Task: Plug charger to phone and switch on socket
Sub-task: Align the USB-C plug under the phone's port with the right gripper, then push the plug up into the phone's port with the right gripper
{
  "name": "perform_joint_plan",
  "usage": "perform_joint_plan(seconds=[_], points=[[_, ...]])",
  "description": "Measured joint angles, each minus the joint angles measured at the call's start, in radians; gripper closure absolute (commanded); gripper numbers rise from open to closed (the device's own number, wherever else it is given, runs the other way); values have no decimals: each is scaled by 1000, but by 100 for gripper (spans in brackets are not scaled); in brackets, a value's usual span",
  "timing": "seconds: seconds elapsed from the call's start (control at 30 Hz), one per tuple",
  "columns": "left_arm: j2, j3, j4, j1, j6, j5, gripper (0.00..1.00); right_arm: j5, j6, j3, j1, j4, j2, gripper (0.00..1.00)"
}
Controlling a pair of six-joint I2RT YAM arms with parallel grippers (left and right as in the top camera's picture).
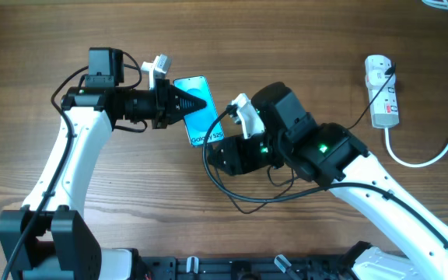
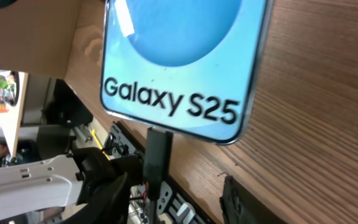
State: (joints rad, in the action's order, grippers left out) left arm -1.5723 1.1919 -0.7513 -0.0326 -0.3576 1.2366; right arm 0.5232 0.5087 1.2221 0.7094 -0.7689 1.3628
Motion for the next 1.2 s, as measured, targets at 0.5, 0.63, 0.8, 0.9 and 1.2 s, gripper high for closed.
perform_joint_plan(seconds=[0.5, 0.63, 0.8, 0.9, 1.2], points=[[0, -2, 12, 6, 12, 8, 96, 38, 70, -2, 23, 51, 34, 95], [0, -1, 11, 8, 22, 13, 96, 86, 65, -4, 0, 60, 41, 96], [0, 6, 4, 19, 35, 29, 96, 100, 63, -11, 0, 95, 41, 63], [1, 2, -10, 9, 47, 27, 96, 86, 42, -7, -27, 136, 43, 12], [0, -1, -10, -13, 50, -10, 96, 160, -40, -5, -177, 149, 47, 5]])
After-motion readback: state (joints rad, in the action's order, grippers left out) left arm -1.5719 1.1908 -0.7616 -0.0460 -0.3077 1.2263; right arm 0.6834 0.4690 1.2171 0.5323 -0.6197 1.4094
